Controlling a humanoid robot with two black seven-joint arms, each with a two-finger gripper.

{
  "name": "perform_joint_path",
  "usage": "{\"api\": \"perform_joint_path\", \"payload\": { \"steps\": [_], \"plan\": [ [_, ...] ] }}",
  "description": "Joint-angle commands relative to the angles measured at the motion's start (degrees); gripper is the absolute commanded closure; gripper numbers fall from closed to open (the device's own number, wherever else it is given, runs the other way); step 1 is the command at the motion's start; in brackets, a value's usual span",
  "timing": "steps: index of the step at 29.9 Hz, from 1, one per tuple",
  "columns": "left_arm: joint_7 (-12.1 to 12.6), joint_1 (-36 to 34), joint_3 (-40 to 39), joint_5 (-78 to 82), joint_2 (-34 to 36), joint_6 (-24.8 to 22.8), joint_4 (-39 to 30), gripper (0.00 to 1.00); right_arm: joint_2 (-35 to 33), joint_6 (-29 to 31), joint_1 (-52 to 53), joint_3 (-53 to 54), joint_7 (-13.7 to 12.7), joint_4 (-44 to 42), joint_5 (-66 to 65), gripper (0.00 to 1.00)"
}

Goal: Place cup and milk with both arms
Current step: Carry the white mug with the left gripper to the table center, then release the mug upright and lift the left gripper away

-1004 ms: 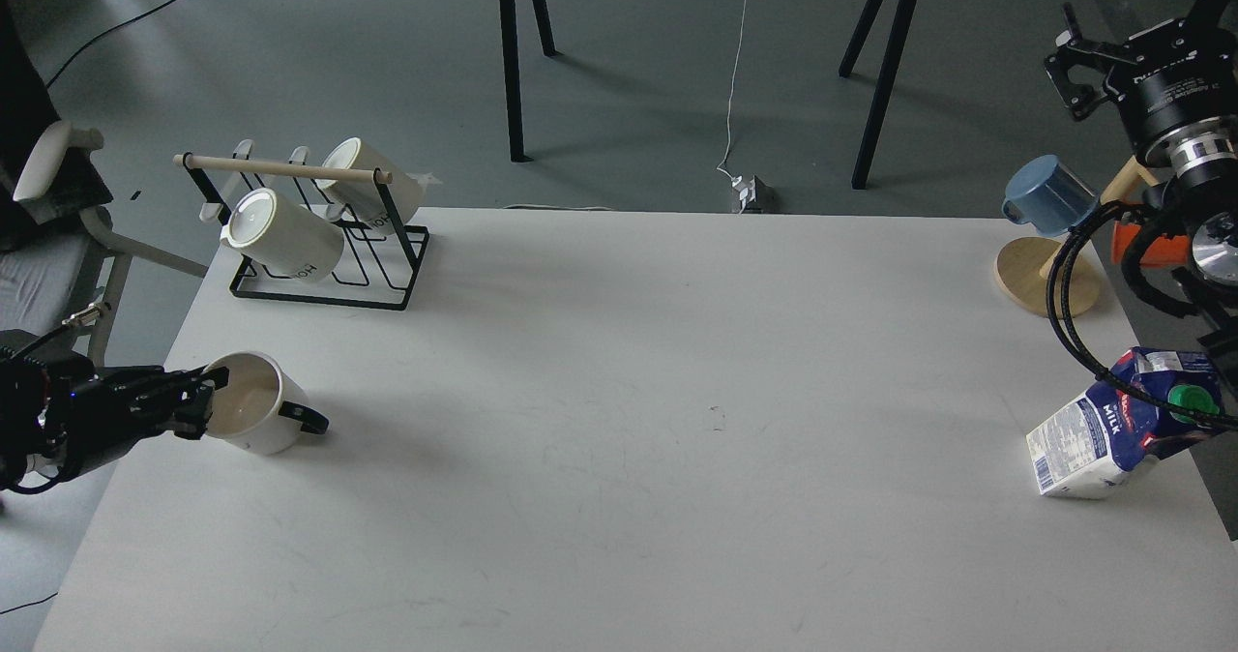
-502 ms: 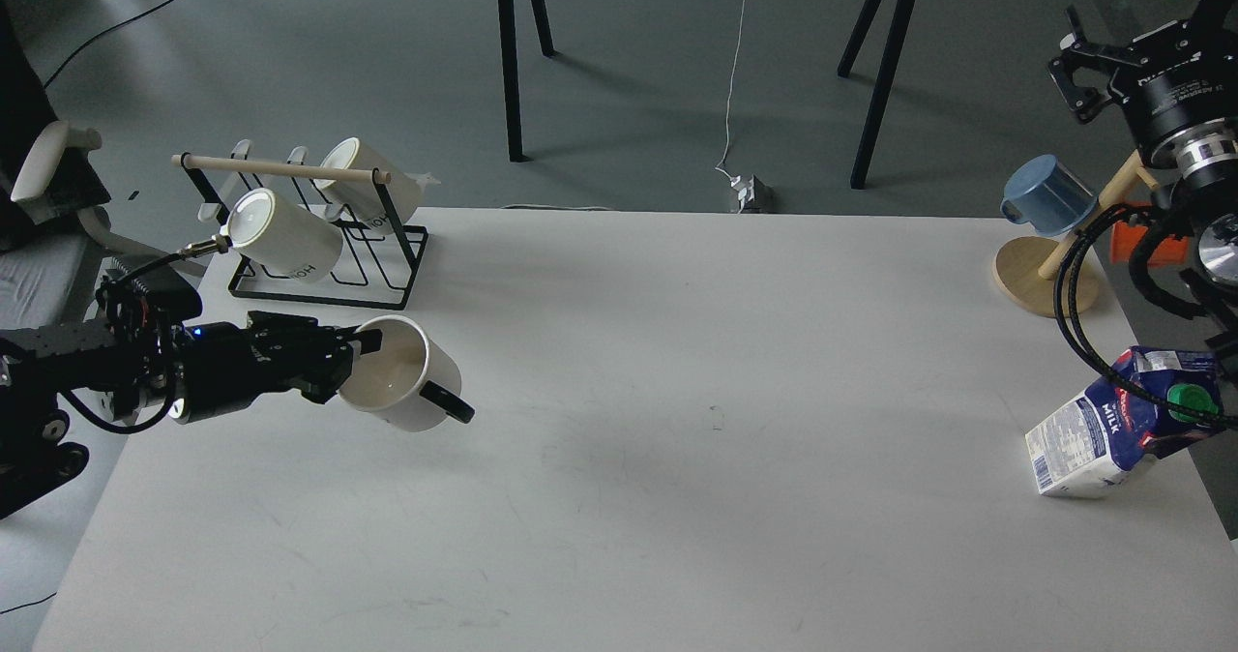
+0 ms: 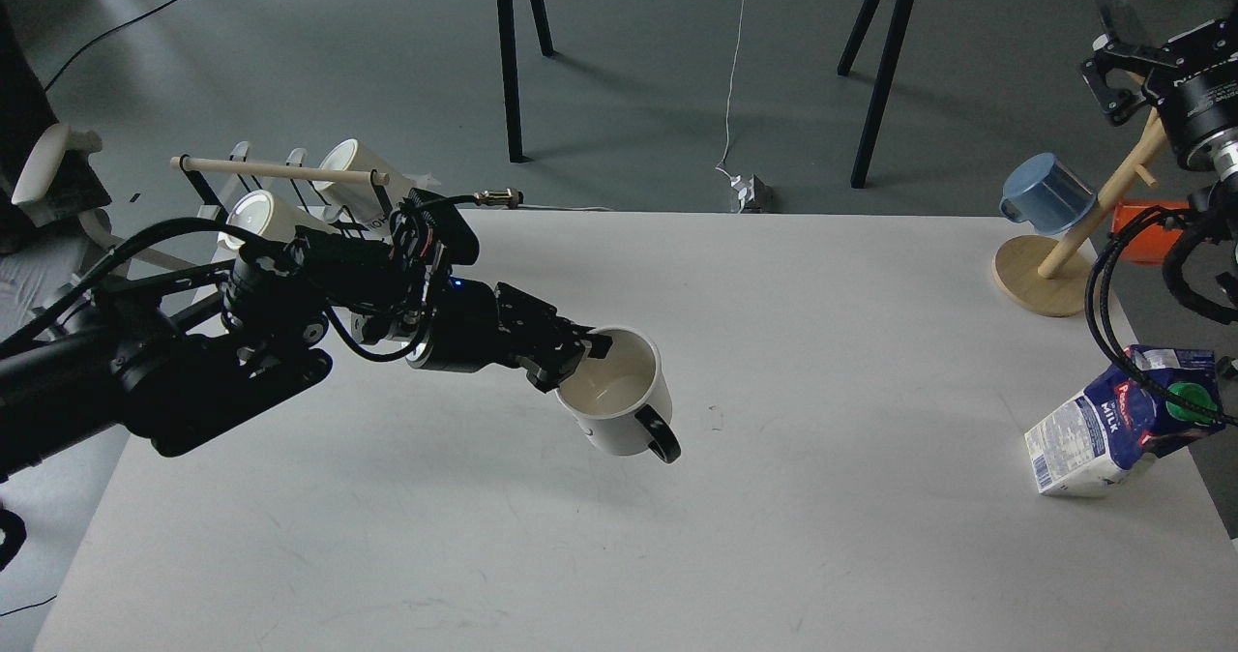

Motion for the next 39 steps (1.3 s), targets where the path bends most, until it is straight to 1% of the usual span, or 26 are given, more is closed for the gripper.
{"api": "perform_joint_path", "payload": {
  "steps": [1, 3, 5, 6, 8, 13, 20, 23, 24, 27, 30, 31, 34, 36, 38, 39],
  "plan": [
    [0.6, 0.1, -0.1, 5.7, -8.9, -0.8, 7.1, 0.95, -1.1, 0.0, 0.2, 0.1, 0.0, 0.0, 0.0, 0.0],
    [1.5, 0.1, 0.1, 7.5, -12.8, -0.8, 10.0, 0.95, -1.1, 0.0, 0.2, 0.1, 0.0, 0.0, 0.0, 0.0],
    [3.4, 0.3, 0.1, 9.7, -15.1, -0.8, 11.9, 0.95, -1.4, 0.0, 0.2, 0.1, 0.0, 0.0, 0.0, 0.0],
    [4.7, 0.5, 0.1, 10.7, -15.6, -0.8, 12.6, 0.94, -1.4, 0.0, 0.1, 0.0, 0.0, 0.0, 0.0, 0.0],
    [6.2, 0.6, 0.1, 11.5, -16.0, -1.0, 13.2, 0.93, -1.4, 0.0, 0.2, 0.0, 0.0, 0.0, 0.0, 0.0],
    [6.8, 0.2, 0.1, 11.7, -19.4, -1.3, 15.0, 0.92, -1.3, 0.0, 0.4, -0.1, 0.0, 0.0, 0.0, 0.0],
    [7.4, 0.6, 0.2, 12.7, -19.4, -1.3, 16.1, 0.87, -1.4, 0.0, 0.7, -0.1, 0.0, 0.1, 0.0, 0.0],
    [7.1, 0.6, 0.1, 12.8, -19.1, -1.4, 15.2, 0.83, -1.5, 0.0, 0.7, -0.2, 0.0, 0.1, 0.0, 0.0],
    [7.0, 0.7, 0.1, 12.7, -19.0, -1.3, 15.1, 0.79, -1.4, 0.0, 0.7, -0.3, -0.1, 0.1, 0.0, 0.0],
    [6.8, 0.8, -0.2, 12.1, -18.7, -1.2, 15.0, 0.61, -1.4, 0.0, 0.7, -0.5, -0.1, 0.0, 0.0, 0.0],
    [6.6, 0.9, -0.2, 11.9, -18.5, -1.3, 15.0, 0.59, -1.5, 0.0, 0.7, -0.5, -0.1, 0.0, 0.0, 0.0],
    [6.6, 1.1, -0.3, 11.9, -18.4, -1.3, 15.0, 0.56, -1.5, 0.0, 0.7, -0.5, -0.2, 0.0, 0.0, 0.0],
    [6.6, 1.2, -1.2, 10.8, -18.1, -0.9, 15.0, 0.39, -1.7, 0.0, 0.7, -0.5, -0.3, 0.1, 0.0, 0.0],
    [7.0, 1.1, -3.4, 7.9, -17.3, -0.8, 15.0, 0.32, -1.8, 0.0, 0.7, -0.4, -0.4, 0.1, 0.0, 0.0],
    [7.4, 1.2, -6.9, 3.7, -16.3, -0.9, 15.3, 0.23, -3.1, 0.0, 0.4, -0.5, -0.4, 0.2, 0.0, 0.0],
    [7.6, 1.2, -8.7, 1.1, -16.0, -1.3, 15.3, 0.22, -3.4, 0.0, 0.3, -0.5, -0.4, 0.3, 0.0, 0.0]
  ]
}}
